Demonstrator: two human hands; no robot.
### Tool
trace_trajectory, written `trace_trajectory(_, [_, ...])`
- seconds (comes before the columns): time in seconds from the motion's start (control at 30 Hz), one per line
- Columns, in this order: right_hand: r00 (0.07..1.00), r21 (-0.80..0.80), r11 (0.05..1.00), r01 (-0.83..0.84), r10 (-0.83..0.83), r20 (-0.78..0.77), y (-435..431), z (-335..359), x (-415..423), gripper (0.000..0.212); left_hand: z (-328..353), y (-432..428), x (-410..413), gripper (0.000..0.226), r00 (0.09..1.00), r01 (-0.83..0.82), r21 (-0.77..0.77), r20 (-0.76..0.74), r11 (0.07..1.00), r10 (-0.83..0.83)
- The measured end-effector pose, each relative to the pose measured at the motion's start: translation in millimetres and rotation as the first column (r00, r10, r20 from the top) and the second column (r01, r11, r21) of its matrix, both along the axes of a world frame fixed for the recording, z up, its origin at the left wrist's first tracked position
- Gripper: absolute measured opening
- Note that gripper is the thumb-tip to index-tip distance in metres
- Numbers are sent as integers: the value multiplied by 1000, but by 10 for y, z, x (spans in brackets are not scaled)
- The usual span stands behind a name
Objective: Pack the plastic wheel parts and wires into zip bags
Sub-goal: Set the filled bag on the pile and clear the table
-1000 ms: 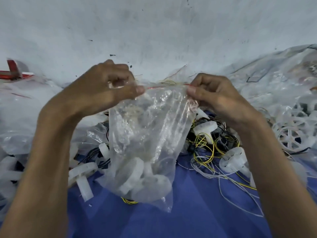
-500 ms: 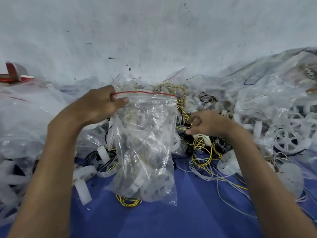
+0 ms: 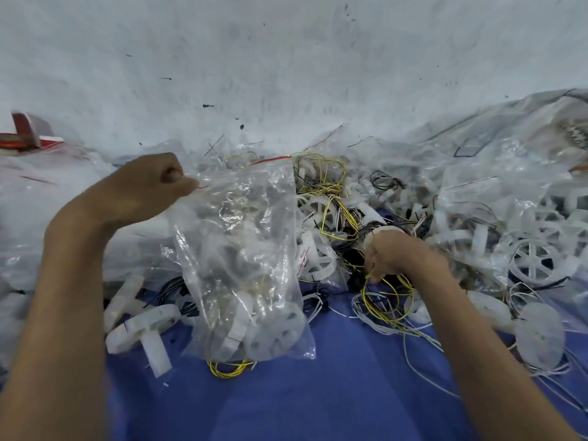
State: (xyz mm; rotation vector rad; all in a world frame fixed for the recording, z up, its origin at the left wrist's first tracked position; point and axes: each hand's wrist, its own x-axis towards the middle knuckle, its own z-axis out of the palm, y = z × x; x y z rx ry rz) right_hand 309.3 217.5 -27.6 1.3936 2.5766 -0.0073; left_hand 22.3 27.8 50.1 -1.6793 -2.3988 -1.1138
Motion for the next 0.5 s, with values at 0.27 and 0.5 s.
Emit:
trace_trajectory(0.27, [975,18,986,-167,168,-146,-57,145,138,8,-36,86,138,12,989,146,-38,9,989,-146])
trace_trajectory(0.5, [704,-287,900,-327,29,-710,-169,499,310,14,-28,183,424,6,942,329,25,-79,944,-326])
